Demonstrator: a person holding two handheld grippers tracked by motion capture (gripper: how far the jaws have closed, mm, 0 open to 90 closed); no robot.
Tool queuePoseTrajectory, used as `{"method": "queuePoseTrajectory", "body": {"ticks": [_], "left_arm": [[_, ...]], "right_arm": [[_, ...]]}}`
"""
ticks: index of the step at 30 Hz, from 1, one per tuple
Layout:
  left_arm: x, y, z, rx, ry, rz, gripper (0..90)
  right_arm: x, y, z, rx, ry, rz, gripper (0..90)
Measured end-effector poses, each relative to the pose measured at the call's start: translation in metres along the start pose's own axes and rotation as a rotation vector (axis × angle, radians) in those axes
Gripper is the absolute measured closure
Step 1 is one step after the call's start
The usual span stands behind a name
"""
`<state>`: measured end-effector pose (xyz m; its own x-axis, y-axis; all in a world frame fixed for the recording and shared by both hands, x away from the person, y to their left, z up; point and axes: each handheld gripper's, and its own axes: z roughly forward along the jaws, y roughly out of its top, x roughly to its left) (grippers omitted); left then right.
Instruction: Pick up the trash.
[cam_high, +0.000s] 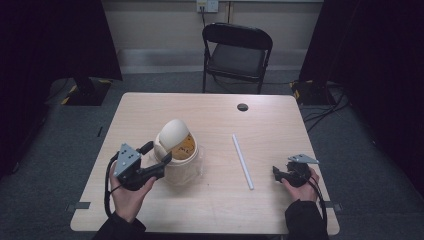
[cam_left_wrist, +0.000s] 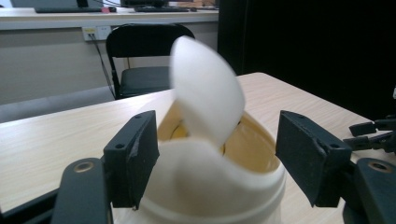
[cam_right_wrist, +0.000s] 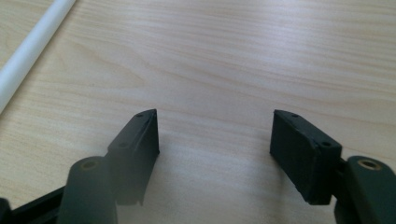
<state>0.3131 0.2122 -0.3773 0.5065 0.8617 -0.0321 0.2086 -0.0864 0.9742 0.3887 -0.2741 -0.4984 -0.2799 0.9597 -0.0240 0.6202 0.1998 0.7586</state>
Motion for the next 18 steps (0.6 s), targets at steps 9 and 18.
{"method": "queuePoseTrajectory", "body": {"ticks": [9,18], "left_arm": [[0.043,-0.055,-0.032,0.135,0.106,-0.047,28.3],[0.070,-0.105,-0.023,0.300,0.178,-0.108,26.4]], "right_arm": [[0.004,0.011,-0.012,-0.045,0.033,-0.010,42.2],[0.014,0.036,-0.020,-0.081,0.054,-0.036,40.7]]}}
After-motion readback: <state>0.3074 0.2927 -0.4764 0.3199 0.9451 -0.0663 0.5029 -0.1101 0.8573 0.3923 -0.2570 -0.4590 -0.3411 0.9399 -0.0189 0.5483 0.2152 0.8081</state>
